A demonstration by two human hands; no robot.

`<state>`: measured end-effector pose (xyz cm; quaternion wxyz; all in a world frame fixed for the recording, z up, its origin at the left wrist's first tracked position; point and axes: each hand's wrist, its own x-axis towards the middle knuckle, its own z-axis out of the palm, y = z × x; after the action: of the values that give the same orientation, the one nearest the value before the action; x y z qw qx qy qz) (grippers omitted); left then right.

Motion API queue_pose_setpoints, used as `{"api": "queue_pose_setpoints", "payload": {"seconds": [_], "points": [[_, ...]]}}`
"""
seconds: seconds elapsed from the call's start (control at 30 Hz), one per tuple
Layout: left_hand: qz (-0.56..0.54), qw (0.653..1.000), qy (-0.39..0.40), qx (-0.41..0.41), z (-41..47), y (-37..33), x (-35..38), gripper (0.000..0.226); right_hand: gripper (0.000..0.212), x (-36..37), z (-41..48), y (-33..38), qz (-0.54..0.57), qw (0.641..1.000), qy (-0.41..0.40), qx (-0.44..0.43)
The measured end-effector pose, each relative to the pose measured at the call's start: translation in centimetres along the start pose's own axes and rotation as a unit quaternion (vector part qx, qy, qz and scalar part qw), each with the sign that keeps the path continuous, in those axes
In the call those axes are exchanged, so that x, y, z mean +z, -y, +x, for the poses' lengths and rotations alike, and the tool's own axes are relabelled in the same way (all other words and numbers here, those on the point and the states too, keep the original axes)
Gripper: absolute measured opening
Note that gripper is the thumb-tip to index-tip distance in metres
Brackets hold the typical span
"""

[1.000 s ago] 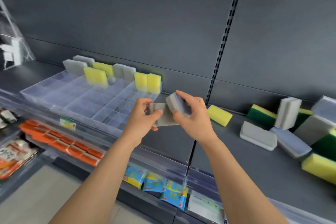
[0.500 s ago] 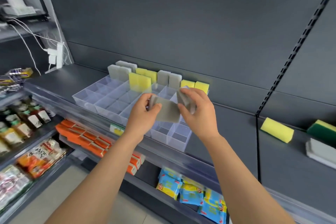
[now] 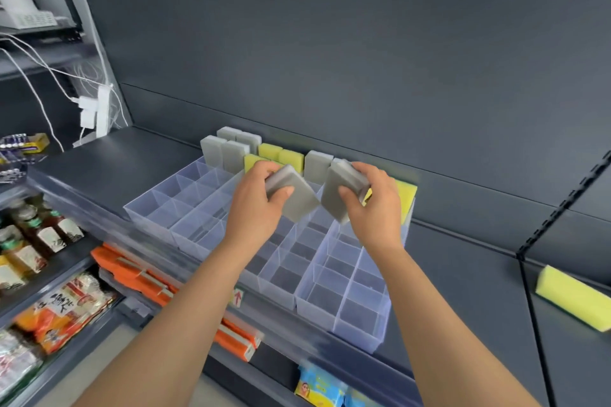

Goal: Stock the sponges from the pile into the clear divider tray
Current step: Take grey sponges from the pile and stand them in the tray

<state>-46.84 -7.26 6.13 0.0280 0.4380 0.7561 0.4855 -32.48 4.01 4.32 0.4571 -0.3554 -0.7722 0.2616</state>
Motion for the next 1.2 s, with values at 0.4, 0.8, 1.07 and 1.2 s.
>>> {"api": "queue_pose_setpoints", "payload": {"seconds": [0.4,0.8,1.07,1.2], "points": [[0.068,0.995,0.011,0.074,8.0,3.1,3.1,0.028,0.035,4.4,5.2,-4.3,-0.036,0.996,0.006,0.079],[0.093,0.974,0.134,0.157,12.3,4.5,4.4,0.032,0.040,6.6,5.6,-4.8,-0.204,0.976,0.048,0.061],[0.098,0.957,0.190,0.195,13.6,5.4,4.6,0.030,0.042,8.6,4.3,-5.1,-0.260,0.961,0.060,0.071],[0.113,0.949,0.210,0.207,14.1,5.3,5.0,0.032,0.040,8.7,4.4,-5.2,-0.277,0.958,0.031,0.066]]}}
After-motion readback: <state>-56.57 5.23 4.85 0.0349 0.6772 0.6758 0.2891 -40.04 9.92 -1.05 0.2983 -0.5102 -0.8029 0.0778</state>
